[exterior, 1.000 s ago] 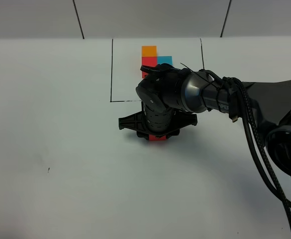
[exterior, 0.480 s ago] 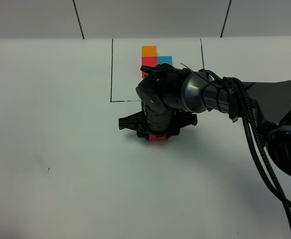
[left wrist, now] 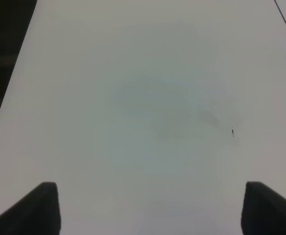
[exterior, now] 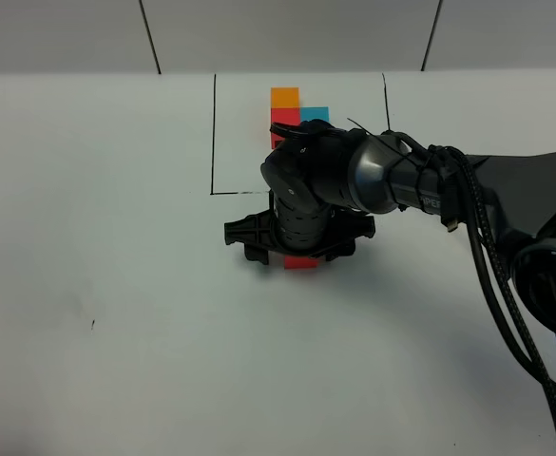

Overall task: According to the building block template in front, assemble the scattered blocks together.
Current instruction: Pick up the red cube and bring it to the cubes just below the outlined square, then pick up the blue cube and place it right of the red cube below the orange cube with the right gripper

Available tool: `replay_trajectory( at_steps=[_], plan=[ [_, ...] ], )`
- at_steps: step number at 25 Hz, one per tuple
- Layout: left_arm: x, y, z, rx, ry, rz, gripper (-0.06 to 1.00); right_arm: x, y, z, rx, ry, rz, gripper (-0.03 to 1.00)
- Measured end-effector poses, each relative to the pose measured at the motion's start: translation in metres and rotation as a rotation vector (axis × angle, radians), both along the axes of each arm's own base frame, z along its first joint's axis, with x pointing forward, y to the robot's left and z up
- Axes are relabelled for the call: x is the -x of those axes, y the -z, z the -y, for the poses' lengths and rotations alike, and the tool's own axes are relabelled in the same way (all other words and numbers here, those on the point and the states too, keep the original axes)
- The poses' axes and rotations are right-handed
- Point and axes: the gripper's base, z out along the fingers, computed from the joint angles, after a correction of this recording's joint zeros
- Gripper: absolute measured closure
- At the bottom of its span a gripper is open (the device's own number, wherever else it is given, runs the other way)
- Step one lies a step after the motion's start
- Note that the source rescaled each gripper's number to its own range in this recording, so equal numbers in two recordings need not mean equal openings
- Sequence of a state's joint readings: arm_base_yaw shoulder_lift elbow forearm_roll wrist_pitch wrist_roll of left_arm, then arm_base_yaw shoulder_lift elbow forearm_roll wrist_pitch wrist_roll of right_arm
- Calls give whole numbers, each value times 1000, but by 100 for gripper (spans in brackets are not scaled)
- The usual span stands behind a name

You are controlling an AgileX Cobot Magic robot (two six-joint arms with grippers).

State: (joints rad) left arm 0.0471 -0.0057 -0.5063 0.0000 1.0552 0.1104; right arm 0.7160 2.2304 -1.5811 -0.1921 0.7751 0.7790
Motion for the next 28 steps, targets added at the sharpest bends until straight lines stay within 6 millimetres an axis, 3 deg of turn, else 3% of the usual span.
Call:
replay_trajectory(
  at_steps=[5,12,16,21,28],
  plan=[
    [0,0,0,0,0,0,22,3,-36,4,-11,-27,35,6],
    [0,0,0,0,0,0,22,18,-111,27,54,-120,104,3],
    [0,0,0,0,0,0,22,23,-136,51,132,-113,103,3],
    [0,0,0,0,0,0,22,31,-144,106,157,-43,91,3],
    [0,0,0,0,0,0,22,57,-118,189,198,41,17,4]
  ],
)
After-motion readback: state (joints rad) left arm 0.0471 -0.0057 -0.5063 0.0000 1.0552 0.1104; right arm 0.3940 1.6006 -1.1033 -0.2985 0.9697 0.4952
